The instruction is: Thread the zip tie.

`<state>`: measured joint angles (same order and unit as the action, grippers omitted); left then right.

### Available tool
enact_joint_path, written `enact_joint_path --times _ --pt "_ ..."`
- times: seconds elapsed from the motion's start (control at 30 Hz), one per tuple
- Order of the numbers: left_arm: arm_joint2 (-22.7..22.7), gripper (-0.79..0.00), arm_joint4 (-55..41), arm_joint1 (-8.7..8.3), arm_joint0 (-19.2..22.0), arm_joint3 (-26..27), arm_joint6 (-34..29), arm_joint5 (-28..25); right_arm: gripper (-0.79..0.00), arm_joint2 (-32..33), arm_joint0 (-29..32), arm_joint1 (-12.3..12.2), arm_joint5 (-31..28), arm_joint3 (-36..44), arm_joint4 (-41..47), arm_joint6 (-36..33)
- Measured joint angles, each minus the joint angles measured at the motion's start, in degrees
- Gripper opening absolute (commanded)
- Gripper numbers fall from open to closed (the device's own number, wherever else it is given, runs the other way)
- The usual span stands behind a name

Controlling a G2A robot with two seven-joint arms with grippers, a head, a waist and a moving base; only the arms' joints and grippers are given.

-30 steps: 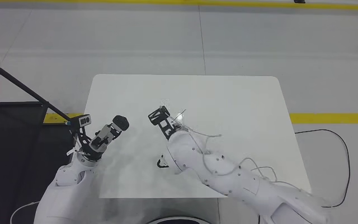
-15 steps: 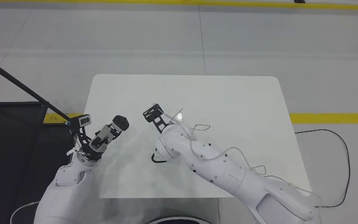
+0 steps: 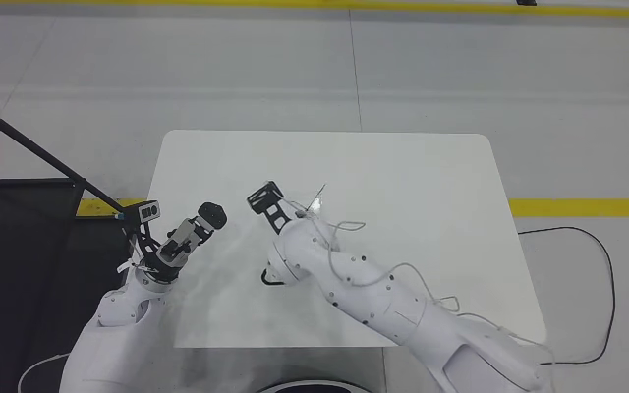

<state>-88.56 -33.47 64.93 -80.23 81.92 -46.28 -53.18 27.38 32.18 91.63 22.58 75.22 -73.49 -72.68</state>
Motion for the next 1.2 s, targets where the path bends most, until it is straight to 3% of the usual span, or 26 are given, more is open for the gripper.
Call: enact_joint_path --times 0.23,0.33,0.37,0.4,0.43,0.47,0.7,0.87,1.13,1.2 --pt "0.0 0.0 0.0 0.0 0.0 0.0 0.0 0.0 -0.496 1.73 2.71 -0.18 -0.84 3.29 -4.67 -1.7" --pt "0.0 0.0 0.0 0.0 0.0 0.0 0.0 0.0 -0.431 2.54 3.91 -0.28 -0.9 4.85 -6.98 -2.04" --pt "0.0 0.0 0.0 0.0 0.0 0.0 0.0 0.0 -0.394 2.88 4.41 -0.35 -0.7 5.63 -7.76 -2.0" --pt "0.0 0.0 0.0 0.0 0.0 0.0 0.0 0.0 -0.185 3.28 5.02 -0.46 -0.44 6.61 -8.61 -1.84" --pt "0.0 0.0 0.0 0.0 0.0 0.0 0.0 0.0 -0.058 3.94 6.05 -0.69 0.01 8.28 -9.84 -1.44" --pt "0.0 0.0 0.0 0.0 0.0 0.0 0.0 0.0 0.0 4.52 7.05 -0.93 0.32 9.81 -10.8 -1.06" --pt "0.0 0.0 0.0 0.0 0.0 0.0 0.0 0.0 0.0 10.21 19.86 -4.13 1.89 26.78 -22.18 5.85" --pt "0.0 0.0 0.0 0.0 0.0 0.0 0.0 0.0 0.0 14.14 32.83 -6.58 3.66 39.25 -31.71 18.09" --pt "0.0 0.0 0.0 0.0 0.0 0.0 0.0 0.0 0.0 21.62 49.56 -9.0 3.32 51.32 -29.8 39.01" --pt "0.0 -0.001 0.0 0.0 0.0 0.0 0.0 0.0 -0.001 22.99 51.42 -9.2 3.05 52.33 -28.83 40.44"
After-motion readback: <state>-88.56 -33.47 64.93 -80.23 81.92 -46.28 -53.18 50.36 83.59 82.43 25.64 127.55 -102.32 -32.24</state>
